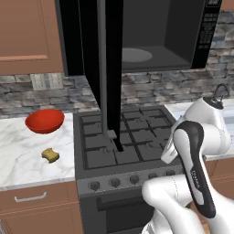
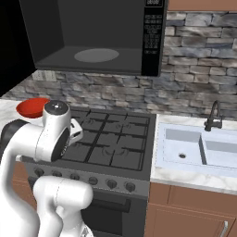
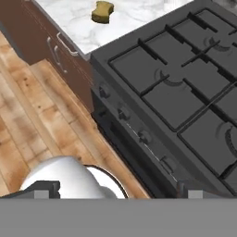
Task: Place the sponge inside the microwave to prepare for sanitizing.
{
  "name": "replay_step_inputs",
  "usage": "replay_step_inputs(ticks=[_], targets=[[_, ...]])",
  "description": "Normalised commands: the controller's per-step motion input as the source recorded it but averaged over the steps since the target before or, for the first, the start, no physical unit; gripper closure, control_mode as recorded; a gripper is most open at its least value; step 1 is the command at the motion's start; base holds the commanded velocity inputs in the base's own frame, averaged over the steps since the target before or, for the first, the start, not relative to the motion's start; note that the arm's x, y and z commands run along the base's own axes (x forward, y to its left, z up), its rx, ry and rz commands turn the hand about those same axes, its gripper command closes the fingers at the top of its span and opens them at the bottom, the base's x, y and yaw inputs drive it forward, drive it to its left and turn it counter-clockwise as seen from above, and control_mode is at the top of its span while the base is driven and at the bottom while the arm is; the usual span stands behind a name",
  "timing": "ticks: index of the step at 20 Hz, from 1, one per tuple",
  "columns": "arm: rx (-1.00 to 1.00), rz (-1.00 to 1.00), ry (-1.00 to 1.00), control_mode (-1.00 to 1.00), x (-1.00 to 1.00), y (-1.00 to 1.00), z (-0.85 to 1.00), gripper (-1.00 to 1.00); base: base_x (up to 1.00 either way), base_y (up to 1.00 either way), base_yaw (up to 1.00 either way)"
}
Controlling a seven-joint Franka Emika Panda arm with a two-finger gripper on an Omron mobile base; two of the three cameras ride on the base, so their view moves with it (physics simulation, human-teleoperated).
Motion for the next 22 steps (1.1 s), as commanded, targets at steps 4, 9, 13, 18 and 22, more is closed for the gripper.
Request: replay_step_inputs(ticks=[4, 9, 13, 18, 22], targets=[[0.09, -0.24, 0.00, -1.00, 0.19, 0.10, -0.02, -1.00, 0.00, 0.00, 0.00], [0.10, -0.32, 0.00, -1.00, 0.09, 0.00, 0.00, -1.00, 0.00, 0.00, 0.00], [0.01, -0.30, 0.03, -1.00, 0.02, 0.03, 0.00, -1.00, 0.00, 0.00, 0.00], [0.00, -0.09, -0.04, -1.00, 0.00, 0.06, 0.00, -1.00, 0.00, 0.00, 0.00], [0.00, 0.00, -0.01, -1.00, 0.00, 0.00, 0.00, -1.00, 0.00, 0.00, 0.00]])
